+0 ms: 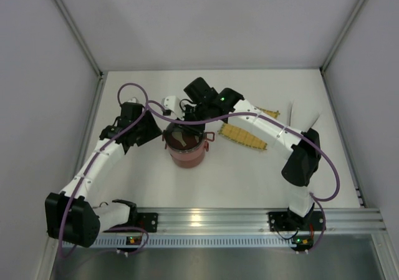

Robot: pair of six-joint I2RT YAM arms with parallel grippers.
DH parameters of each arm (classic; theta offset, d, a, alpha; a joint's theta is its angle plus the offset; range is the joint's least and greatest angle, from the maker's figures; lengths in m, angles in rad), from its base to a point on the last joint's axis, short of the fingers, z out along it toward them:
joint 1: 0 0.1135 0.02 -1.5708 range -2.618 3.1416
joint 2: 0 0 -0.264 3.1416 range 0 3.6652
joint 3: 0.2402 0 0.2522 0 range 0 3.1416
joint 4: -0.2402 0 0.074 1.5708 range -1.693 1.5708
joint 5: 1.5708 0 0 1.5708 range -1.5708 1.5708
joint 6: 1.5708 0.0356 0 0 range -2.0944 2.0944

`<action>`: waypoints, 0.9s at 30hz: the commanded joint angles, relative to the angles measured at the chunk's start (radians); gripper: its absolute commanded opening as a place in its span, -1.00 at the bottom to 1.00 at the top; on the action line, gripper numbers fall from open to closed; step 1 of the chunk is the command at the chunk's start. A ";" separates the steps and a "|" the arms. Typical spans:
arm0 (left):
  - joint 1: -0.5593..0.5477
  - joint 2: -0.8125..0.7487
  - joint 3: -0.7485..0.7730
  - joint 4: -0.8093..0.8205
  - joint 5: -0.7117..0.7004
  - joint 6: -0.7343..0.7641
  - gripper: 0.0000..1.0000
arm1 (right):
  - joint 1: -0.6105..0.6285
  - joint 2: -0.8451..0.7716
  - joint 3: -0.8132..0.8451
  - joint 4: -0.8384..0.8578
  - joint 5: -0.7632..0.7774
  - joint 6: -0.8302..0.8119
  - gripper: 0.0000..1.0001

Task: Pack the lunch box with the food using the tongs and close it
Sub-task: Close the fastener on the packing box.

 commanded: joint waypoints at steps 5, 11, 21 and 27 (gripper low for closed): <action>-0.003 -0.034 0.050 -0.013 -0.081 -0.006 0.22 | 0.010 0.037 -0.010 -0.015 0.002 0.004 -0.95; -0.003 -0.074 0.075 -0.039 -0.178 -0.011 0.25 | 0.010 0.036 -0.010 -0.014 0.007 0.004 -0.91; -0.003 -0.080 0.170 -0.082 -0.169 0.014 0.25 | 0.010 0.032 -0.001 -0.015 0.025 0.014 -0.76; -0.003 -0.086 0.214 -0.099 -0.150 0.026 0.25 | 0.010 0.022 0.002 -0.002 0.047 0.033 -0.47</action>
